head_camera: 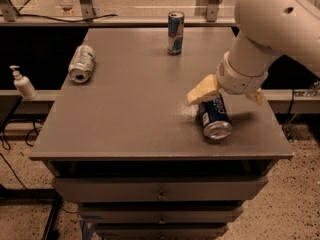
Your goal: Place pepsi can upright
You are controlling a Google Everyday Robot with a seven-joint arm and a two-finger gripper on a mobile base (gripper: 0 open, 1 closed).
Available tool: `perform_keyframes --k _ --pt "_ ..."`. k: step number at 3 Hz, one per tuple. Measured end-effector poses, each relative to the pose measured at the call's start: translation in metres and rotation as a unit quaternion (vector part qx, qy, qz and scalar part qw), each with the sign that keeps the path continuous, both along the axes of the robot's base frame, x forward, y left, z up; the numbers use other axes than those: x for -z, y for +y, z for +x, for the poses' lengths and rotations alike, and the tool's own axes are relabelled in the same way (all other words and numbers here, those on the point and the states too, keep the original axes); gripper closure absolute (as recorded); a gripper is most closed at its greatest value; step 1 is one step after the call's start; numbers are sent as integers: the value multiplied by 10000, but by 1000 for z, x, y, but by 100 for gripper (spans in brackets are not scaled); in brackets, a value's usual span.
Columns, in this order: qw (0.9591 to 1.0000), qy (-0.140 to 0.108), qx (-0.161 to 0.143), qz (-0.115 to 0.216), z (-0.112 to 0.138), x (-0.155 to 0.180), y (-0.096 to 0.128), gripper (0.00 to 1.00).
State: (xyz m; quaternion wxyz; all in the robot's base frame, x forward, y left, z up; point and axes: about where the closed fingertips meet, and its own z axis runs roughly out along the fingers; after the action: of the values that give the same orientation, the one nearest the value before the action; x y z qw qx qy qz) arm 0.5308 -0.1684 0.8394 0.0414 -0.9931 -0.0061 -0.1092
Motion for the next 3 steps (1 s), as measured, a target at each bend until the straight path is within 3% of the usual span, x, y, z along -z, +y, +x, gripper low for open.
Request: perform_keyframes --k 1,3 --pt "9995 123 199 -189 1 16 -2 17" --pt "9985 228 357 -359 2 19 1 64"
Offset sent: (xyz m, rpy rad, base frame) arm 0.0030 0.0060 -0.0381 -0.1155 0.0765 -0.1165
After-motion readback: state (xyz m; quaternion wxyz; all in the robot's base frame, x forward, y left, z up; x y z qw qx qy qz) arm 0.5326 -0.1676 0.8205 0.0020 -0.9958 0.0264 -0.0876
